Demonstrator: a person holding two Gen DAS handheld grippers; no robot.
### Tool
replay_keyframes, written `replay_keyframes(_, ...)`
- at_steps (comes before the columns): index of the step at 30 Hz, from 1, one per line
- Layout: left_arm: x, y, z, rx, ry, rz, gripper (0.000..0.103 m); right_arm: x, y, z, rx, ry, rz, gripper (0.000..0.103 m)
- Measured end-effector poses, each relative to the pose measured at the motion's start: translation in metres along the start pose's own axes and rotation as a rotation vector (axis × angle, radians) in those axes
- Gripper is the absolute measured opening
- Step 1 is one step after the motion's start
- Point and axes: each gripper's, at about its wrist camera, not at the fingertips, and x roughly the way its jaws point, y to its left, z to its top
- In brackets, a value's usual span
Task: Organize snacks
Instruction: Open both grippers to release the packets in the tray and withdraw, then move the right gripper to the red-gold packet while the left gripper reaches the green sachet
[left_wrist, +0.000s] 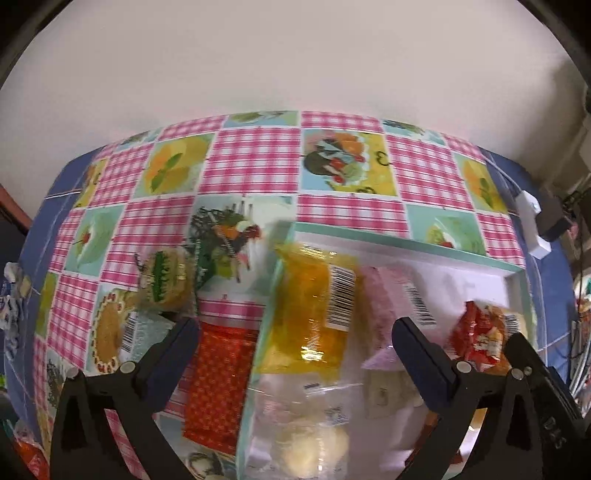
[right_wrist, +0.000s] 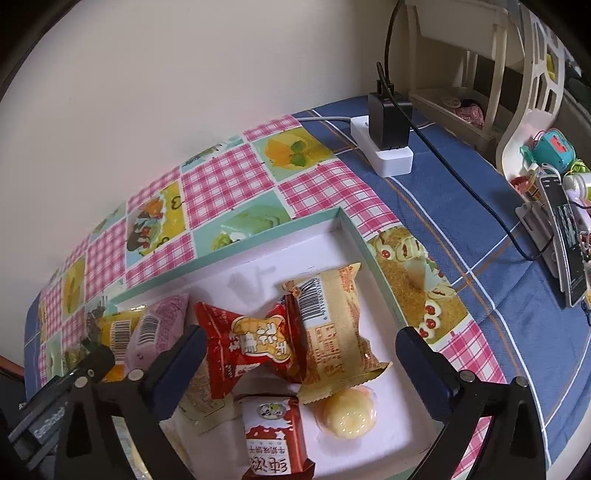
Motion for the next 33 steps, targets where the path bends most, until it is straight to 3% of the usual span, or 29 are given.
replay_keyframes(7,0.001,0.006,-0.001,-0.011,0.026,-0.011,0.103,-0.005,0.012,-0.004,-0.036,0.005,-0.009,0.103)
replay_keyframes(17,-0.019,0.011,-0.002,0.009,-0.013,0.089,0.103,-0.01,0.023,-0.013,-0.062,0.026,0.023,0.103)
replay_keyframes(21,-0.029,0.022,-0.004,0.008,-0.022,0.091,0.103,-0.015,0.028,-0.017,-0.073,0.021,0.034,0.102)
replay_keyframes(28,-0.034,0.059,-0.012,-0.027,-0.001,0.138,0.103,-0.036,0.044,-0.025,-0.095,-0.011,0.055,0.102)
replay_keyframes(33,-0.031,0.099,-0.018,-0.048,0.03,0.167,0.103,-0.035,0.072,-0.041,-0.146,0.031,0.086,0.102)
